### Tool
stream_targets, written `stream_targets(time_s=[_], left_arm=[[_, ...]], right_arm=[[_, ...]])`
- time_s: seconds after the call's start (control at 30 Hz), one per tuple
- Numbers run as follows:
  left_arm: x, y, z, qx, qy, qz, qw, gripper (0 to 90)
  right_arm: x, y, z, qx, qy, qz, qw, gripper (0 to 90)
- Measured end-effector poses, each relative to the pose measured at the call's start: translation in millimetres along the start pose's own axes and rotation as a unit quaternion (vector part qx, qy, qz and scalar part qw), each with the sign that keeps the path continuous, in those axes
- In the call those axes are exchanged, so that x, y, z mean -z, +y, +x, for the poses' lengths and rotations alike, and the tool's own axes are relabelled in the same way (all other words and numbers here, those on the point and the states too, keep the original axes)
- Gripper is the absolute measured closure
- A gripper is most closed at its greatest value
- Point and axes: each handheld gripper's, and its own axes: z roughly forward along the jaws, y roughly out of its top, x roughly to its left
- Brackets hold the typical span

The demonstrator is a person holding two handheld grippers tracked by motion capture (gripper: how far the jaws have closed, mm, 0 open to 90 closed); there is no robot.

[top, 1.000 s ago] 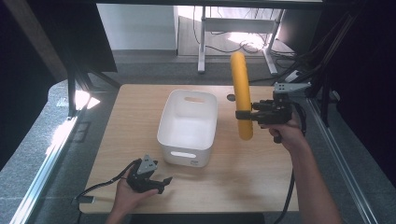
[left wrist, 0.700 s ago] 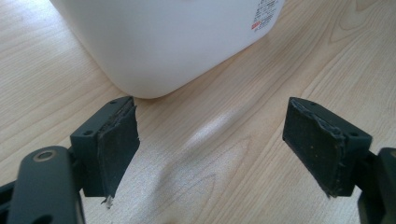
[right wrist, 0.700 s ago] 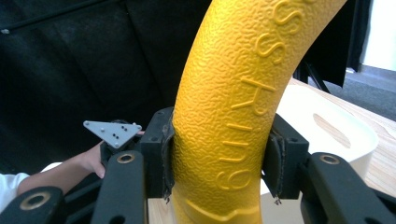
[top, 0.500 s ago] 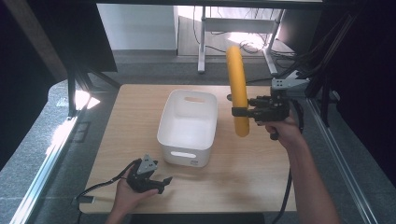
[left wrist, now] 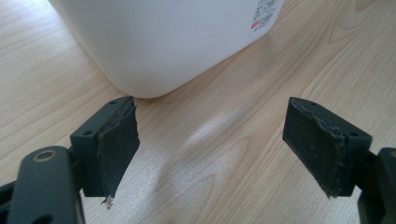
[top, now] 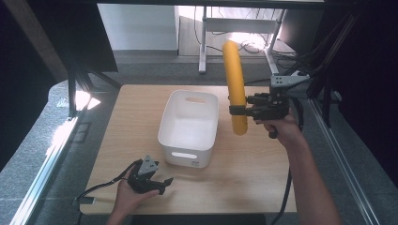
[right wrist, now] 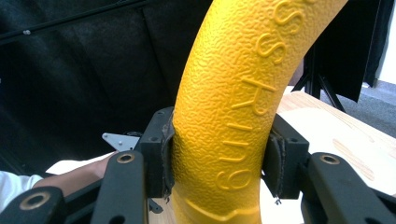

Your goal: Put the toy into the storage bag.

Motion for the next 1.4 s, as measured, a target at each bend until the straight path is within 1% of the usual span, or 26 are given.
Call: stream_targets(time_s=[0.03, 0.3, 0.43, 0.6, 0.97, 1.23, 1.4], left_arm=[[-0.3, 0.0, -0.3, 0.003, 0.0, -0.002, 1.0, 18.4], [-0.1, 0.2, 0.0, 0.003, 0.0, -0.003, 1.0, 18.4], [0.9, 0.5, 0.4, 0.004, 0.0, -0.004, 1.0, 18.4], [0.6, 0.5, 0.7, 0.003, 0.0, -0.003, 1.0, 18.4], [0.2, 0.6, 0.8, 0.003, 0.0, -0.003, 1.0, 18.4], [0.0, 0.4, 1.0, 0.002, 0.0, -0.002, 1.0, 18.4], [-0.6, 0.5, 1.0, 0.002, 0.0, 0.0, 1.0, 18.4]], right_arm=[[-0.1, 0.4, -0.2, -0.001, 0.001, -0.001, 1.0, 51.0], [-3.6, 7.7, 3.5, 0.009, 0.003, 0.002, 1.0, 50.9], [-5.2, 13.1, 5.6, 0.01, 0.007, 0.001, 0.9999, 50.9], [-6.6, 19.2, 8.4, 0.018, 0.009, -0.001, 0.9998, 50.9], [-12.7, 23.0, 10.8, 0.02, 0.018, 0.0, 0.9996, 50.9], [-16.3, 26.1, 13.3, 0.027, 0.021, 0.003, 0.9994, 50.9], [-19.1, 29.3, 16.2, 0.031, 0.028, -0.001, 0.9991, 50.9]])
